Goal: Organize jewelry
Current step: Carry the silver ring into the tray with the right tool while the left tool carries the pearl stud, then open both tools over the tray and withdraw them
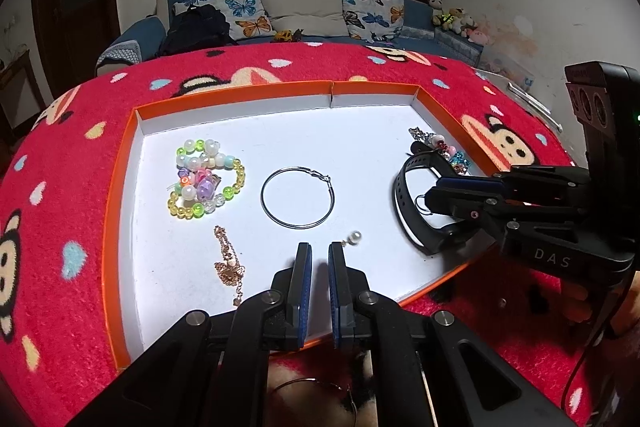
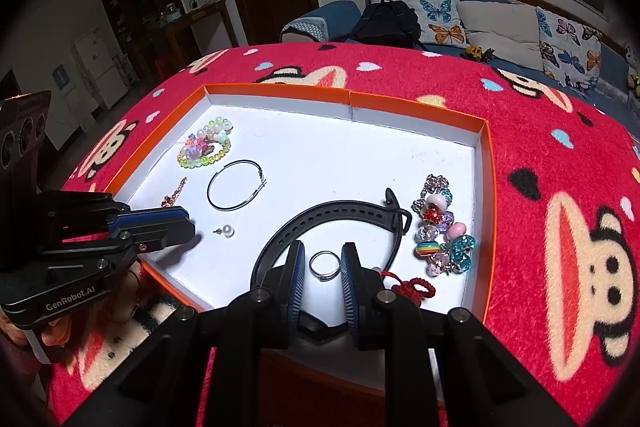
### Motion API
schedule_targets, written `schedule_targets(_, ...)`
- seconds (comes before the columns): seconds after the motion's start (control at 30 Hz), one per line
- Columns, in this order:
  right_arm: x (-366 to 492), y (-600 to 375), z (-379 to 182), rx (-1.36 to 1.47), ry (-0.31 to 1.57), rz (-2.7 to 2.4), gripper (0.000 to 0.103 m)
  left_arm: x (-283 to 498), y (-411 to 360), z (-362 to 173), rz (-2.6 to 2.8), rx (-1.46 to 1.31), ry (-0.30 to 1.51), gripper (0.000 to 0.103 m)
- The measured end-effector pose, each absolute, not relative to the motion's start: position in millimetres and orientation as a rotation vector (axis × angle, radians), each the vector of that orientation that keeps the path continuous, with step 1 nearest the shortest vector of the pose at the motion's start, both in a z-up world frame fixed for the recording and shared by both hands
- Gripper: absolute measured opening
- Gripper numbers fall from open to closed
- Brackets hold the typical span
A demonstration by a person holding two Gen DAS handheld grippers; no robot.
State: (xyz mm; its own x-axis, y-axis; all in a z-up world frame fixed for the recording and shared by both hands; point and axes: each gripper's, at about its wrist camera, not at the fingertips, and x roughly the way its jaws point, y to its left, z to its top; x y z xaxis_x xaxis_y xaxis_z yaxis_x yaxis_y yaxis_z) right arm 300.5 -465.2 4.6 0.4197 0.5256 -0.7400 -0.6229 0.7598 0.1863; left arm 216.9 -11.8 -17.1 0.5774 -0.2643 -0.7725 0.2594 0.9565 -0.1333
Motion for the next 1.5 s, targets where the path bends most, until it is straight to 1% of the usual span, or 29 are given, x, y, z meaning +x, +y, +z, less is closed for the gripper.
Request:
schedule_targets(0.13,297.1,-466.3,7.5,-0.118,0.876,0.719,0.021,212.4,-10.6,-13.4,-0.306,-0.016,0.901,0.01)
schedule_targets(0.33,290.3,-468.0,12.5,-0.117,0.866,0.713,0.028,204.6,-7.8,-8.8,-0.3,-0.024,0.895,0.012)
schedule_targets(0.37,289.4,-467.9,13.3,-0.118,0.865,0.713,0.029,203.5,-6.8,-8.0,-0.296,-0.026,0.894,0.018)
schedule_targets(0.4,288.6,-468.1,14.0,-0.119,0.864,0.712,0.03,201.3,-6.2,-7.0,-0.291,-0.027,0.89,0.034)
schedule_targets(0.43,287.1,-468.3,15.2,-0.121,0.862,0.711,0.031,198.2,-5.2,-5.0,-0.277,-0.029,0.878,0.045)
schedule_targets(0.47,286.0,-468.5,16.2,-0.12,0.859,0.71,0.034,194.8,-3.4,-2.5,-0.265,-0.031,0.86,0.059)
schedule_targets(0.5,284.5,-469.0,17.6,-0.117,0.857,0.71,0.039,191.8,-2.1,0.1,-0.262,-0.033,0.845,0.06)
schedule_targets(0.57,281.8,-470.6,20.1,-0.111,0.849,0.71,0.043,188.1,0.6,4.3,-0.263,-0.04,0.839,0.06)
schedule_targets(0.73,275.1,-472.1,25.7,-0.104,0.837,0.707,0.043,178.2,5.7,11.0,-0.252,-0.044,0.831,0.06)
schedule_targets(0.83,271.1,-473.2,28.3,-0.095,0.834,0.705,0.046,171.0,8.1,14.3,-0.241,-0.043,0.826,0.062)
schedule_targets(0.97,264.5,-475.4,33.1,-0.088,0.823,0.701,0.05,159.2,11.9,19.8,-0.224,-0.05,0.811,0.071)
schedule_targets(1.03,261.0,-476.1,35.2,-0.088,0.817,0.698,0.053,152.7,13.3,22.5,-0.221,-0.052,0.8,0.072)
schedule_targets(1.1,256.6,-477.0,37.6,-0.087,0.808,0.697,0.058,145.4,14.3,24.9,-0.212,-0.047,0.794,0.077)
schedule_targets(1.2,249.6,-479.0,40.0,-0.089,0.796,0.691,0.061,135.9,15.0,26.7,-0.197,-0.035,0.782,0.082)
schedule_targets(1.3,242.8,-481.0,41.2,-0.079,0.79,0.685,0.066,127.7,16.4,27.2,-0.187,-0.033,0.782,0.085)
schedule_targets(1.5,232.7,-483.3,41.9,-0.067,0.786,0.677,0.068,114.1,19.1,28.7,-0.166,-0.023,0.778,0.087)
